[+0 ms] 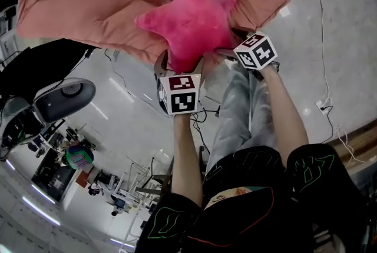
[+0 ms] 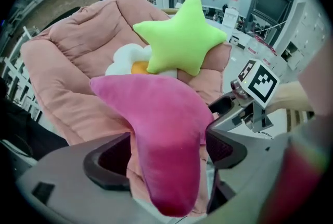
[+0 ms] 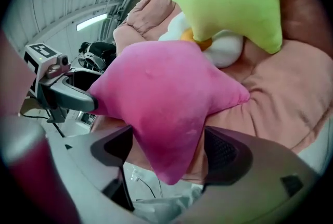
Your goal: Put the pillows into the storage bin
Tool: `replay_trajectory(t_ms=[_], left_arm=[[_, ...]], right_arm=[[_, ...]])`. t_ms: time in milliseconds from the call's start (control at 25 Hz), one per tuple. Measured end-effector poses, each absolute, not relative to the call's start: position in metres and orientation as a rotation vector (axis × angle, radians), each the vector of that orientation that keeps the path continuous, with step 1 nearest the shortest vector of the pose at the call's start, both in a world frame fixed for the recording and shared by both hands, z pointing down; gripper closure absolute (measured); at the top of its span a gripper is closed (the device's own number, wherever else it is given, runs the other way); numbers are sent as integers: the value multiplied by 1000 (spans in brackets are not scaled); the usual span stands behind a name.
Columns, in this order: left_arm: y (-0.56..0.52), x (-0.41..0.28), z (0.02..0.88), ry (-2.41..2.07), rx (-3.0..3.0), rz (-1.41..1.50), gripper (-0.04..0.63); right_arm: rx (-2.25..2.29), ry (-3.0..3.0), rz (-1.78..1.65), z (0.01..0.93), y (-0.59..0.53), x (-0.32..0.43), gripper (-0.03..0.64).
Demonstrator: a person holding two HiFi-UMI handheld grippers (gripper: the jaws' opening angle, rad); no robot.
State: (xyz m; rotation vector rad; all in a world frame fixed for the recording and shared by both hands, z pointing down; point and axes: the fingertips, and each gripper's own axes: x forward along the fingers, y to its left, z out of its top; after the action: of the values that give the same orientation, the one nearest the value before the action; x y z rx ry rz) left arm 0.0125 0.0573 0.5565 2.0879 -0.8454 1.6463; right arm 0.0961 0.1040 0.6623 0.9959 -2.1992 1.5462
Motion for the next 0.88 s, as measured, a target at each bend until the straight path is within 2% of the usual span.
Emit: replay_trajectory(t_ms=[160,440,720,880], left_arm=[[56,13,580,-828,2021,1683,129],[60,13,598,-912,1975,1654,146],[39,8,570,-986,2020,1529,193],[38,8,543,-1040,2030,1472,201]], right_arm=[[886,-2253,1587,671,101,89,189],[812,-2318,1601,681,103,84,190],[901,-2320,1558,648,82,81,282],[907,-2364,1478,620,77,84,299]])
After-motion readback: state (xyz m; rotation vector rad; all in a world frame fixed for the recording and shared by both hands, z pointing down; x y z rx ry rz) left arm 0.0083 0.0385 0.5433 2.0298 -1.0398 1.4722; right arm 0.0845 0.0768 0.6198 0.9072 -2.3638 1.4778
